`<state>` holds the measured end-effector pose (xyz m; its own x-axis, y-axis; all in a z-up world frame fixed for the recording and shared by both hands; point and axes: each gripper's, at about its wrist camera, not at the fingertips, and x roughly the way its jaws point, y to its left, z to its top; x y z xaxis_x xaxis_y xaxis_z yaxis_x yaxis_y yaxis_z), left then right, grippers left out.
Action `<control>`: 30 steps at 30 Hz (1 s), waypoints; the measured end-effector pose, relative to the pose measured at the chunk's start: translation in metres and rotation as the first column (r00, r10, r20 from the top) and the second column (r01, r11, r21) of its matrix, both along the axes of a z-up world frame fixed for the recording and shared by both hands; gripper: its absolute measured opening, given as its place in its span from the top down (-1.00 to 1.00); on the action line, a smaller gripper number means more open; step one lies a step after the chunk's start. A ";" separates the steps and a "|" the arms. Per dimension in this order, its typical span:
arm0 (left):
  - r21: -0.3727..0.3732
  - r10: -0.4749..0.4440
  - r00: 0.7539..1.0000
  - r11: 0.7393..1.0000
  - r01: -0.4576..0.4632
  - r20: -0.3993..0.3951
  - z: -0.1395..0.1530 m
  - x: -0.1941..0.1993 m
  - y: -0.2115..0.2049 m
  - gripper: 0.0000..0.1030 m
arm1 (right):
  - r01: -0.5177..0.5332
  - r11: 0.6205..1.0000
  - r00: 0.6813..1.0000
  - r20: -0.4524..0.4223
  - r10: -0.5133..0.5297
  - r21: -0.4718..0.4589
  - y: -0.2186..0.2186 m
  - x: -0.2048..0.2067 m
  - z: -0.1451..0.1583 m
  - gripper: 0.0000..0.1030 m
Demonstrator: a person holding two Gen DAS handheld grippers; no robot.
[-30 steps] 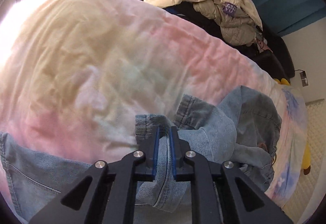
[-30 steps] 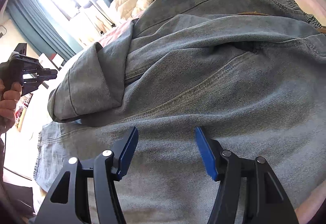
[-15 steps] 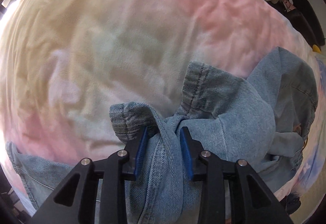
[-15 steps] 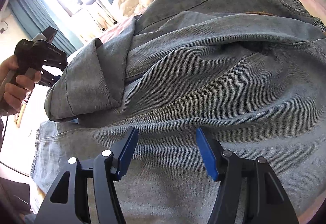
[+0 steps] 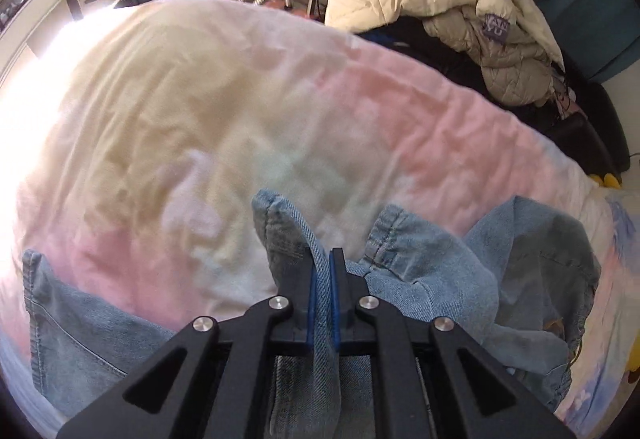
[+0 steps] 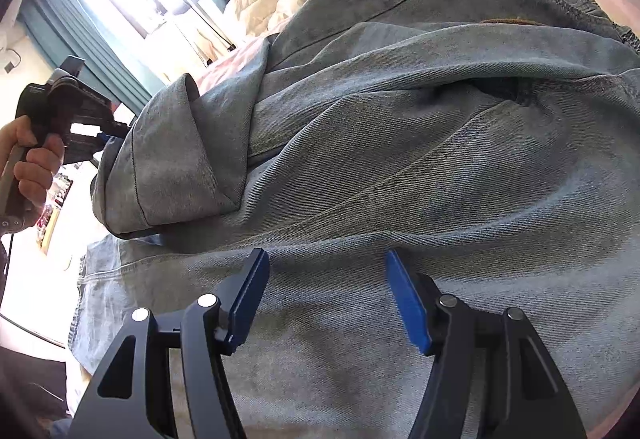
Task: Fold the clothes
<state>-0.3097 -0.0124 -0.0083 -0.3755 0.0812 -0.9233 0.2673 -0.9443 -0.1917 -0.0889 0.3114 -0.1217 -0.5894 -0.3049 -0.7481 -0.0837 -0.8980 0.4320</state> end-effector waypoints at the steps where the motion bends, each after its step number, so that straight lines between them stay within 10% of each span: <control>1: -0.001 0.030 0.999 1.000 -0.030 -0.042 0.012 0.003 -0.012 0.91 | 0.006 1.000 1.000 -0.004 -0.006 0.006 0.001 0.002 0.001 -0.20; 13: 0.053 0.456 0.858 0.888 -0.457 -0.239 0.070 0.044 -0.158 0.92 | 0.012 1.000 1.000 0.002 -0.012 0.016 0.001 0.010 0.003 -0.20; 25: 0.141 0.581 0.808 0.811 -0.567 -0.094 -0.059 0.119 -0.204 0.92 | 0.010 1.000 1.000 0.004 -0.010 0.024 -0.003 0.007 0.003 -0.20; 30: 0.318 0.575 0.814 0.790 -0.524 -0.086 -0.074 0.144 -0.216 0.92 | 0.007 0.999 1.000 0.001 -0.007 0.033 -0.003 0.007 0.004 -0.20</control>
<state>-0.1658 -0.2283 -0.0826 -0.5794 0.0460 -0.8137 0.6645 -0.5514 -0.5043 -0.0814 0.3088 -0.1177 -0.5905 -0.2755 -0.7586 -0.0909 -0.9112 0.4018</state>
